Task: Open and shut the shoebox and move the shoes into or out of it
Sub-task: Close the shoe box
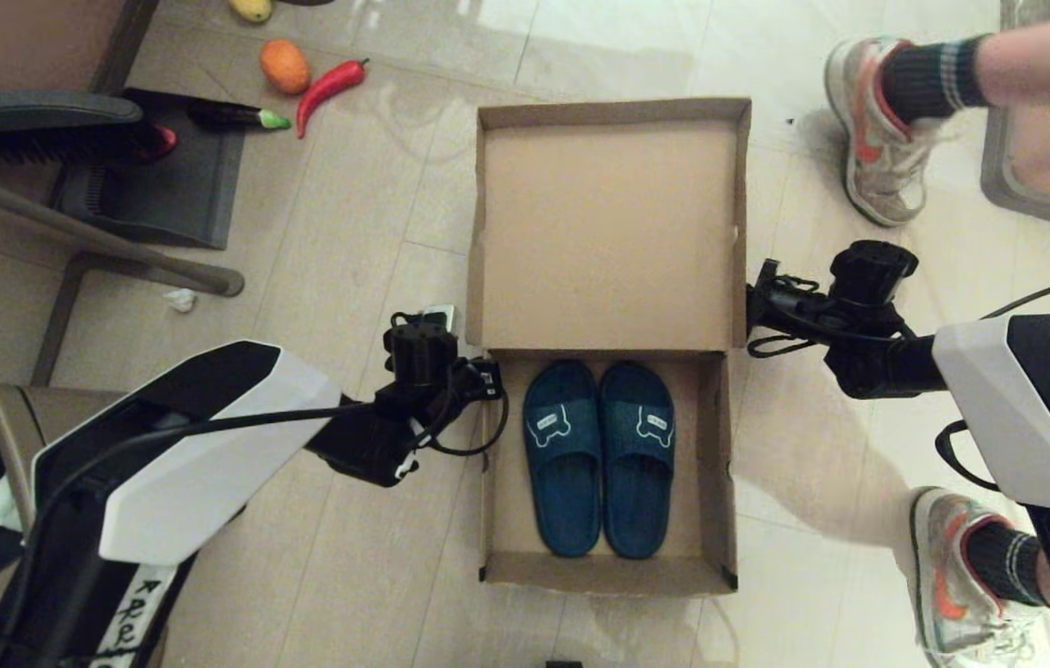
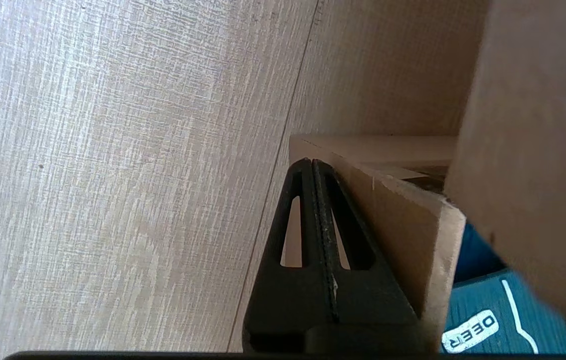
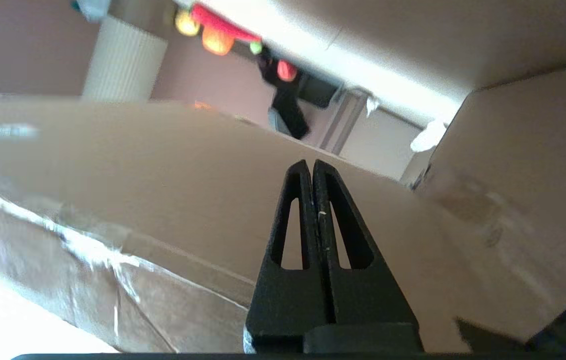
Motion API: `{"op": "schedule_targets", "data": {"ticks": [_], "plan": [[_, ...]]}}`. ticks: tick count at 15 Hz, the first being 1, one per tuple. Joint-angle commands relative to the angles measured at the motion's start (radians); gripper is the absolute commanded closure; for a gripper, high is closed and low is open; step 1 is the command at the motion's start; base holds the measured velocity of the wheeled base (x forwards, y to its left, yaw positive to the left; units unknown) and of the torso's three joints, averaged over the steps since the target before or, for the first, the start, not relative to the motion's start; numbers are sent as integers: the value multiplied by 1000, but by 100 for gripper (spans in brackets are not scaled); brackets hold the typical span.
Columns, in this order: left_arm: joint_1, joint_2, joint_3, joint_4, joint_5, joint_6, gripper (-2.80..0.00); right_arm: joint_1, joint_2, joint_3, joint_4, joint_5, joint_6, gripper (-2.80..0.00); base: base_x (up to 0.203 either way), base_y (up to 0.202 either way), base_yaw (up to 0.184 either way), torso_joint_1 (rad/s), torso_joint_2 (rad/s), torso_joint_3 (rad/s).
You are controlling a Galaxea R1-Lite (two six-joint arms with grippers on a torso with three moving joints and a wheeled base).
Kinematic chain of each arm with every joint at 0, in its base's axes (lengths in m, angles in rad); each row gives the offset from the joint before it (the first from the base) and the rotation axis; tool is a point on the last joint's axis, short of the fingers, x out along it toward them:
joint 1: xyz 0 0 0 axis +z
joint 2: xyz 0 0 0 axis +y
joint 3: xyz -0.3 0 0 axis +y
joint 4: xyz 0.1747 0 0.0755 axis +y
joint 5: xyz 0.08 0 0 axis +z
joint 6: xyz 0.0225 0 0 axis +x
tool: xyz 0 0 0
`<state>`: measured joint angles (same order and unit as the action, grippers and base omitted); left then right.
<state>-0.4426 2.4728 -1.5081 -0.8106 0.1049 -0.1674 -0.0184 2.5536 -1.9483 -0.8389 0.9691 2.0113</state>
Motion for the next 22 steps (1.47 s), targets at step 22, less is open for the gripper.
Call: {"op": "schedule_targets", "data": {"ticks": [22], "plan": [[-22, -105, 37, -13, 21, -1, 0, -74, -119, 0, -127, 430, 109, 0, 0, 0, 0, 0, 0, 0]]}}
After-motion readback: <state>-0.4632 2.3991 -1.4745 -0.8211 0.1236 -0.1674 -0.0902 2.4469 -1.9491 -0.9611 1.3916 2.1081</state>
